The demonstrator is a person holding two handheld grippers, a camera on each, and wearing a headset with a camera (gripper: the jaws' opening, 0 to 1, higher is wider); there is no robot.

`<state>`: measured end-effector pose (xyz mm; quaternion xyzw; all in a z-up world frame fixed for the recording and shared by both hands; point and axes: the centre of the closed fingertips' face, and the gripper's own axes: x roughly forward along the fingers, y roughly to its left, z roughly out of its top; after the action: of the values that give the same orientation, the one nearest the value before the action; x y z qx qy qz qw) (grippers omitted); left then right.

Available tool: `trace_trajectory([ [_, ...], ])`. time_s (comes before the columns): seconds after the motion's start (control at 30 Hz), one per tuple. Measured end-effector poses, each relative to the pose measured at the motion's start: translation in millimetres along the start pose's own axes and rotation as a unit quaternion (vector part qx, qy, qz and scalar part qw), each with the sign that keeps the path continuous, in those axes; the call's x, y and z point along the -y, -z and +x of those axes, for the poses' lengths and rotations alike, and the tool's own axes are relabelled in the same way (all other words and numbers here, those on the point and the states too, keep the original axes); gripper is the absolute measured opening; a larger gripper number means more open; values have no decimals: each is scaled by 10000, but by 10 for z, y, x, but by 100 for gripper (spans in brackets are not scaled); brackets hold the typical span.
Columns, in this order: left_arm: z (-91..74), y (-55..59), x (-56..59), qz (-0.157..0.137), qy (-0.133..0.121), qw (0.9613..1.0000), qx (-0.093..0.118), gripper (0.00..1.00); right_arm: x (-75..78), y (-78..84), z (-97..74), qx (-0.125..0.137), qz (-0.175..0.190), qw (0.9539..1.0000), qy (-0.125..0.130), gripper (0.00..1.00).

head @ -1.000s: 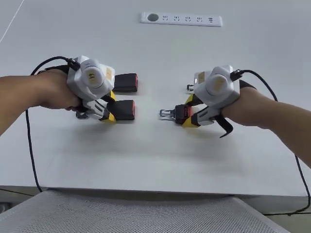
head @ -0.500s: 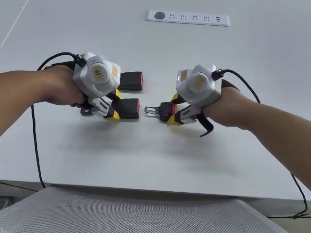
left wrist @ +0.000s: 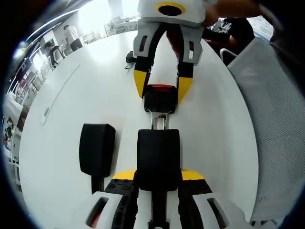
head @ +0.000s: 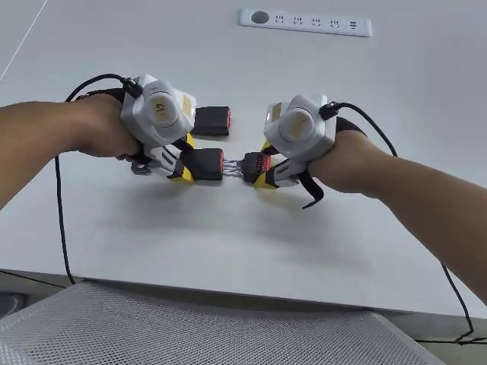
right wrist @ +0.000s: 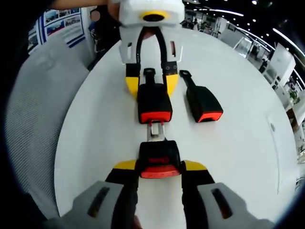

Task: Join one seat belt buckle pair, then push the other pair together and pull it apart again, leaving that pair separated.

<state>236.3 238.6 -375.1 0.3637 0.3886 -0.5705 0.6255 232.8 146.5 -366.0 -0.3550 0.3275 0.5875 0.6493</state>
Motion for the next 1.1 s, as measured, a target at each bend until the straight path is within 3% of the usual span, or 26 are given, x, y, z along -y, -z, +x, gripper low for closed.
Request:
trace_trajectory([
  [0.3,-1,-8,6,19,-1,10000,11,33,-12,-66,49,274,53,9996,-54,35],
  [0.6,-9,-32,34,201,96,9997,119,32,-5,-84,64,261,-3,9995,-199,33],
  [1.1,-5,-34,32,270,128,9994,154,31,3,-188,175,294,77,9994,-134,32],
])
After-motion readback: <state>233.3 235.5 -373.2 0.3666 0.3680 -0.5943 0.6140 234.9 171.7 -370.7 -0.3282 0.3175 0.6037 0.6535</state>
